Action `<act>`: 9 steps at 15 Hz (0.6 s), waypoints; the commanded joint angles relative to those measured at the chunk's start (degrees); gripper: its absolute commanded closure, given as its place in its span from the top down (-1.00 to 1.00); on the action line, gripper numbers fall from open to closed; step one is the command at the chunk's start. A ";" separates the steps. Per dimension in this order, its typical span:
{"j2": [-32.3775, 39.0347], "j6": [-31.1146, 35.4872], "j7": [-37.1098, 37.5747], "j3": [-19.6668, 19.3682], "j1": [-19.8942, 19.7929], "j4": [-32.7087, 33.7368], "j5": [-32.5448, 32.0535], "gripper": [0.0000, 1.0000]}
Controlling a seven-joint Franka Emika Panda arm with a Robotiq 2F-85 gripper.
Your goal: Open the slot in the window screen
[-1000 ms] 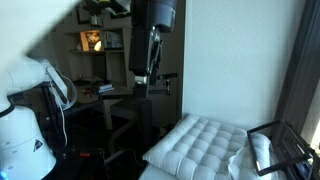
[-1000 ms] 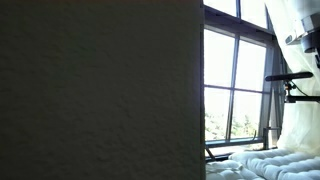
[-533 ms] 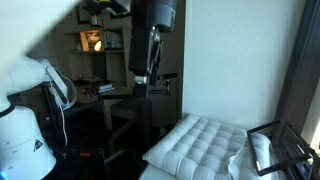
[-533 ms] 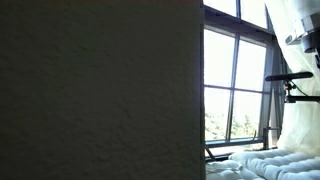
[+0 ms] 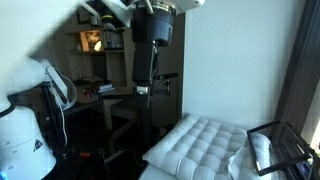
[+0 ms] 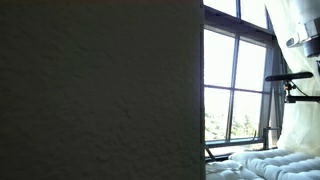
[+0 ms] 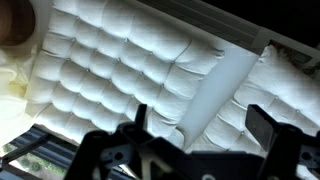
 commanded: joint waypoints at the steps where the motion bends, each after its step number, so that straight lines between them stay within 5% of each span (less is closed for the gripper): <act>1: -4.37 5.50 2.81 2.73 1.00 -8.46 -6.41 1.00; 9: -8.07 8.64 4.41 5.80 3.15 -16.55 -9.58 1.00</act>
